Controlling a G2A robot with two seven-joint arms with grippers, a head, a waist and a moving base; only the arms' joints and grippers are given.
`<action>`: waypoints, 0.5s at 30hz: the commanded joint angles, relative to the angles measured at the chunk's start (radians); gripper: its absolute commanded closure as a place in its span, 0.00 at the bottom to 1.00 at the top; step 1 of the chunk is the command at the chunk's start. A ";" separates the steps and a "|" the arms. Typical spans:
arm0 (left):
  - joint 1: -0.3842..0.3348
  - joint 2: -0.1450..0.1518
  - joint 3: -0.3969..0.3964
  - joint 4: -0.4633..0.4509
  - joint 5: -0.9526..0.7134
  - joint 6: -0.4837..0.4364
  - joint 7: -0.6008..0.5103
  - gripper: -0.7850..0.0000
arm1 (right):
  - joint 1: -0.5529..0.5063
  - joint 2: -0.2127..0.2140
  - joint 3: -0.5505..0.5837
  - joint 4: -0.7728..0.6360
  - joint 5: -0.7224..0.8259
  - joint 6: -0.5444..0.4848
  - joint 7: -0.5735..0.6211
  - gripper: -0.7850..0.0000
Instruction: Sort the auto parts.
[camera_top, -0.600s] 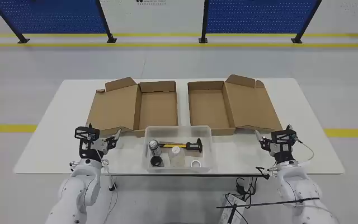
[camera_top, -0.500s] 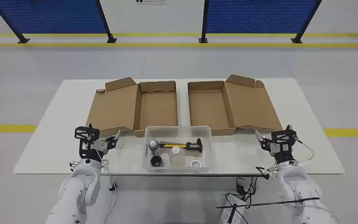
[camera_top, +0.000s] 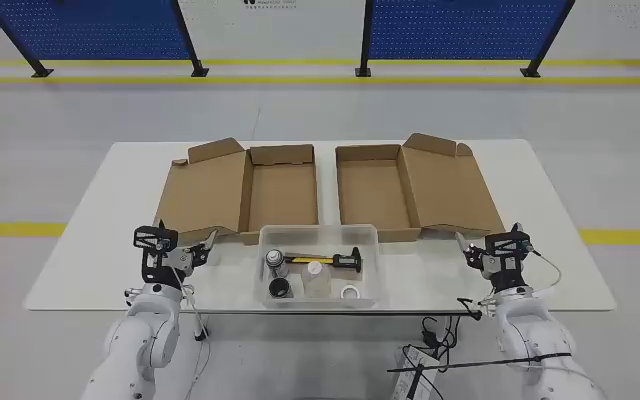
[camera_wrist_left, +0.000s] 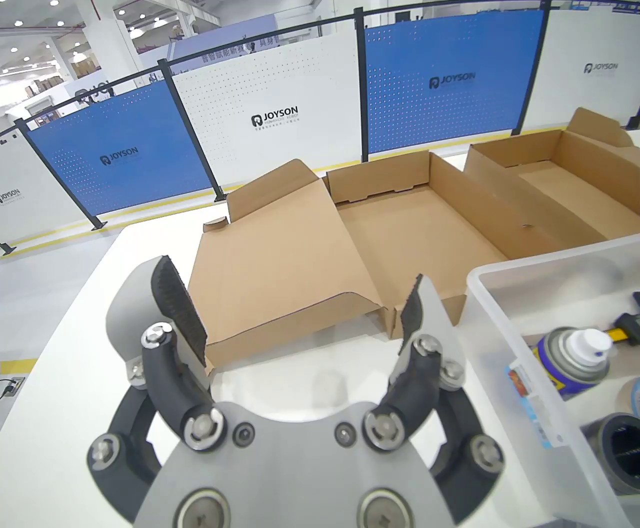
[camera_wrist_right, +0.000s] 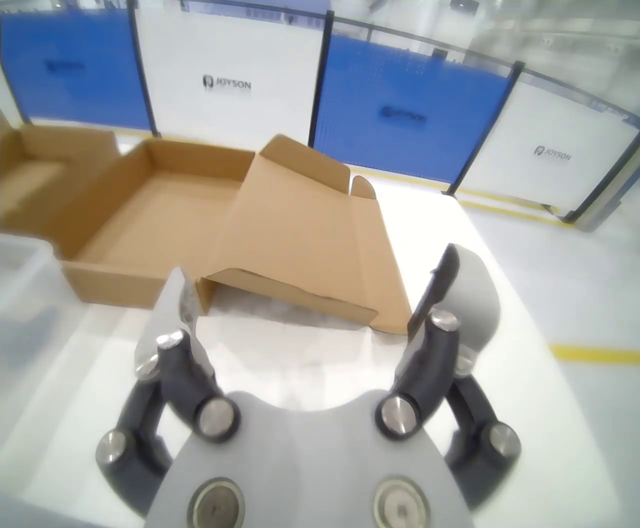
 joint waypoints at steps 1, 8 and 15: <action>-0.016 -0.002 0.007 -0.013 0.002 -0.003 0.007 0.00 | 0.000 0.000 0.000 0.000 0.000 0.000 0.000 0.00; -0.091 -0.006 0.055 -0.079 -0.014 -0.061 -0.050 0.00 | 0.000 0.000 0.000 0.000 0.000 0.000 0.000 0.00; -0.138 -0.011 0.148 -0.178 -0.081 -0.192 -0.137 0.00 | 0.000 0.000 0.000 0.000 0.000 0.000 0.000 0.00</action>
